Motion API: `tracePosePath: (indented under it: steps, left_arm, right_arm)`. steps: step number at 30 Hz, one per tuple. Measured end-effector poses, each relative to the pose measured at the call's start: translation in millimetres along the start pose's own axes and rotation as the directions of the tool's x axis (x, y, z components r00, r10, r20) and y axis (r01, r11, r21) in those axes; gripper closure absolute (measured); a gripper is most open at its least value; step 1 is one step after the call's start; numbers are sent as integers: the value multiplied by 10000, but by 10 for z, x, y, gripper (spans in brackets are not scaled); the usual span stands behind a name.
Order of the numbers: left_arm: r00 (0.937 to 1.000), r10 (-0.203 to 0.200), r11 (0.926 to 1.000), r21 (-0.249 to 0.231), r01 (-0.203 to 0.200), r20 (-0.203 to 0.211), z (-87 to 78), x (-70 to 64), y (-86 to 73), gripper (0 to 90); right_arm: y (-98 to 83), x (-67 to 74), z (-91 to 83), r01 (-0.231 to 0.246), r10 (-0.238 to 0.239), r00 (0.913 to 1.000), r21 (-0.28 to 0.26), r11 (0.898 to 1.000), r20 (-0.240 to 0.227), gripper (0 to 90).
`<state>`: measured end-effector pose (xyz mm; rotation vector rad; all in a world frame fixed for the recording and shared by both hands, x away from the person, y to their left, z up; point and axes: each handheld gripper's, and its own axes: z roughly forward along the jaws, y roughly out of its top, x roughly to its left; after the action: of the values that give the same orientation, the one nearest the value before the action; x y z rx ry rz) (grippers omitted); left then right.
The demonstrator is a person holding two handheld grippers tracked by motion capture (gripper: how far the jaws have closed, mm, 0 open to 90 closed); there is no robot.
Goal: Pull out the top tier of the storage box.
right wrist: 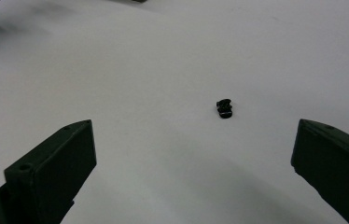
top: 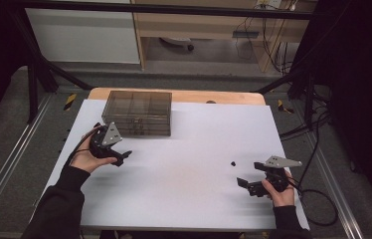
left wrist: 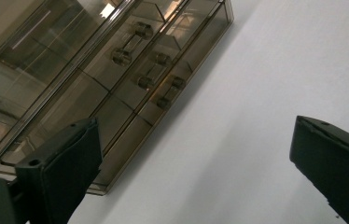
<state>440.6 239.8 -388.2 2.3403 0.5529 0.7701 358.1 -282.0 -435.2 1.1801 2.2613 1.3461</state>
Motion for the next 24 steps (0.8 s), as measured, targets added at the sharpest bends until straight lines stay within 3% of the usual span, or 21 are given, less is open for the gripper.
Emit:
tracePosePath:
  steps: [13, 24]
  left_arm:
    - [9988, 357, 9994, 40, -356, -332, 69, -21, 30, 35]
    - [9937, 948, 9953, 252, -934, -594, 147, -29, 123, 35]
  right_arm:
    - [-1, 1, 1, -13, 13, 10000, 10, 10000, 5, 7]
    - [-1, 0, 1, 1, -1, 10000, 4, 10000, -1, 7]
